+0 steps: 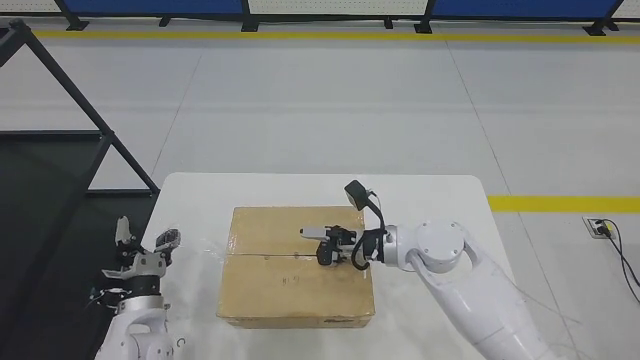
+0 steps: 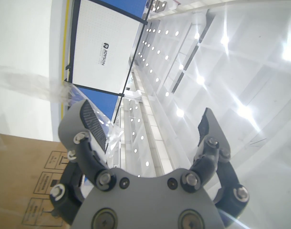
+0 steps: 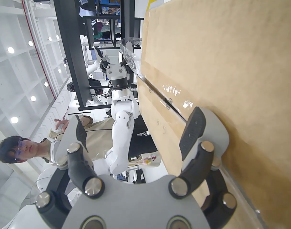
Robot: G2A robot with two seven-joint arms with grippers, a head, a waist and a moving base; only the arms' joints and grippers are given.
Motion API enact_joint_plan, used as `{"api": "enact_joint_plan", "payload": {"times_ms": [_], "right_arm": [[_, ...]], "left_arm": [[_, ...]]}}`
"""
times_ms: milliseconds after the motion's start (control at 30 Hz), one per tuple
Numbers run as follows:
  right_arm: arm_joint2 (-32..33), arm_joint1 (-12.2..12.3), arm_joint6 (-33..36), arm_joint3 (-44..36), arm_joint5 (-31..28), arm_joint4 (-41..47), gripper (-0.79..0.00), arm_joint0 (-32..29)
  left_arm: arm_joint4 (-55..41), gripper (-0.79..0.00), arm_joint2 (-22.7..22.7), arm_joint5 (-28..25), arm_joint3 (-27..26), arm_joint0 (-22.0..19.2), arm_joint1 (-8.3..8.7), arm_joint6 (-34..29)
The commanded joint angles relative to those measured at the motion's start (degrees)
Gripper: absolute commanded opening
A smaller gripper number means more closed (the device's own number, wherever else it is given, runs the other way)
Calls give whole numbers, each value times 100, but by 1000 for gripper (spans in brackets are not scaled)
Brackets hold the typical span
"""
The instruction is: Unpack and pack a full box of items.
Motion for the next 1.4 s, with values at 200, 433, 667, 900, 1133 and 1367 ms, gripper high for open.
{"api": "enact_joint_plan", "payload": {"times_ms": [200, 433, 667, 900, 1133, 1367], "right_arm": [[33, 4, -1, -32, -2, -16, 0, -40], [7, -11, 51, 0, 22, -30, 0, 8], [8, -20, -8, 6, 42, -73, 0, 18], [30, -17, -101, -65, 127, -148, 0, -8], [17, -27, -79, -62, 134, -179, 0, 20], [41, -31, -127, -45, 120, -183, 0, -2]], "left_arm": [[537, 0, 112, 488, 282, 140, 41, -645], [430, 0, 99, 337, 356, 68, 24, -686], [28, 0, -90, -8, 149, 107, -14, -347], [22, 0, -325, -286, -527, 452, -27, -190], [395, 0, -362, -539, -1248, 792, -55, 32], [687, 0, -350, -454, -1640, 786, -72, 155]]}}
